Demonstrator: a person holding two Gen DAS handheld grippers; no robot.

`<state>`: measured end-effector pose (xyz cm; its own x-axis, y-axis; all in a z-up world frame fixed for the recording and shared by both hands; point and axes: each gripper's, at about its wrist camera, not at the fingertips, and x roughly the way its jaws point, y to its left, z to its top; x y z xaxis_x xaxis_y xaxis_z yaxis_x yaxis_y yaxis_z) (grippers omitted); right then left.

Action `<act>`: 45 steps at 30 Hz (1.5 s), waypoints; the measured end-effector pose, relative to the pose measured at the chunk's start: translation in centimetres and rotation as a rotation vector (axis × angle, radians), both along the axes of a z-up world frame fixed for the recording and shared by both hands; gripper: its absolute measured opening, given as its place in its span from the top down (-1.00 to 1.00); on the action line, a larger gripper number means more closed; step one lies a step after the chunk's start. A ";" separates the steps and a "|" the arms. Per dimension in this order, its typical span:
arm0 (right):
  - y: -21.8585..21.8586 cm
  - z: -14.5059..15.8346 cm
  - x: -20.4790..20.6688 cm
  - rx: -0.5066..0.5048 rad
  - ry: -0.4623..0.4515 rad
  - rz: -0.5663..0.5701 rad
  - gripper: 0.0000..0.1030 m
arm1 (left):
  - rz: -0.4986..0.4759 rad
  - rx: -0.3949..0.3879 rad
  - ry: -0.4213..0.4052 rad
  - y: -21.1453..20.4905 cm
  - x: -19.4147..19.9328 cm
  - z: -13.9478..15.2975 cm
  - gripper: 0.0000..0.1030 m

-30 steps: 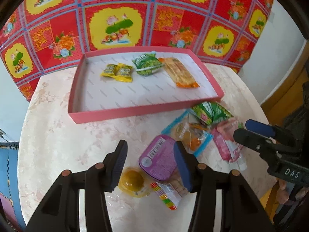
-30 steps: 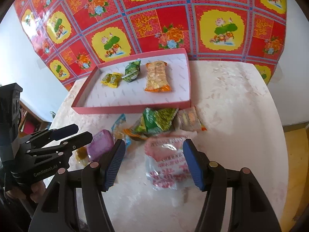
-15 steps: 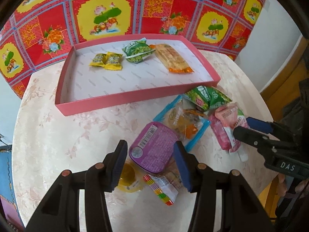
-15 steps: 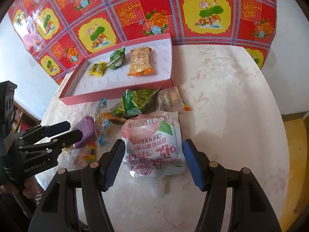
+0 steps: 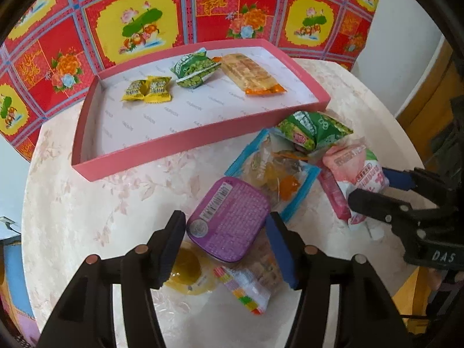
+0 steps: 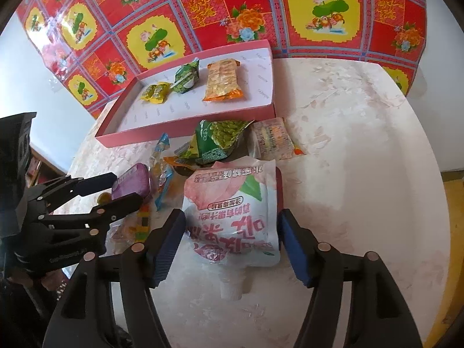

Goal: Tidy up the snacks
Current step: 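Withdraw both tools from the tray toward the remaining snacks, then grasp the purple tin with the left tool while the right tool grasps the pink spout pouch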

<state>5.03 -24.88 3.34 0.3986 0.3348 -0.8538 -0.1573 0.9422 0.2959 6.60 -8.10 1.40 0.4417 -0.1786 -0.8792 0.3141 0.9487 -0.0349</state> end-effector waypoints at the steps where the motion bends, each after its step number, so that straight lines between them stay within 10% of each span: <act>1: 0.1 0.0 -0.1 -0.003 -0.005 0.004 -0.33 | 0.003 -0.008 0.005 0.1 0.1 -0.2 -0.20; 45: 1.0 1.1 -0.9 -0.024 -0.069 -0.014 -0.38 | 0.097 -0.113 -0.098 3.2 -1.2 1.6 -0.02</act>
<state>4.12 -23.87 4.47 0.4617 0.3084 -0.8317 -0.1632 0.9511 0.2621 5.36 -4.94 2.95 0.5446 -0.2262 -0.8076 0.2280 0.9666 -0.1170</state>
